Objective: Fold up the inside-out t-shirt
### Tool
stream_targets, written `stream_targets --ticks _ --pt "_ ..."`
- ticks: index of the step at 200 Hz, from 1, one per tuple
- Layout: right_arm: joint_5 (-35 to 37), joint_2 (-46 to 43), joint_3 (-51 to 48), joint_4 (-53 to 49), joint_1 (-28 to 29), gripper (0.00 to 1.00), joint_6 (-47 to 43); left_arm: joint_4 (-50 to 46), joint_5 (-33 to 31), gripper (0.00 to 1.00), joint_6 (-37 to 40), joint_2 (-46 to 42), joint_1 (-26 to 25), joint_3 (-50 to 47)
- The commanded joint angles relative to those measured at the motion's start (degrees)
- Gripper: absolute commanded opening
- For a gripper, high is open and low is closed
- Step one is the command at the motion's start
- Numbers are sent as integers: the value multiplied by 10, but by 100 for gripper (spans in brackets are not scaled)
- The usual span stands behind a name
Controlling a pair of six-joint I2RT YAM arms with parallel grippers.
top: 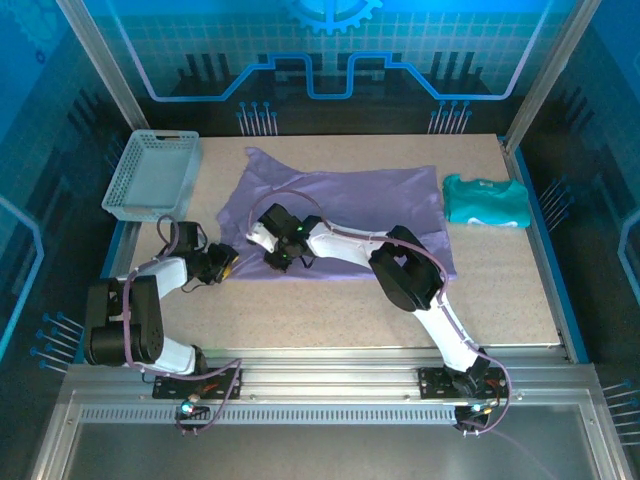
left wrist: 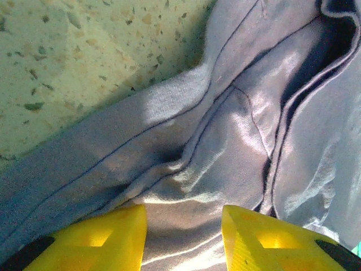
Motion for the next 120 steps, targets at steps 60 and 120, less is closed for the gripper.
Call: stream_targets --ticks 60,120 --pt "-48 -43 -12 31 -74 0 124 -5 0 41 15 11 5 -21" --pt "-42 60 129 -87 -191 17 308 -8 -4 44 18 5 5 -21"
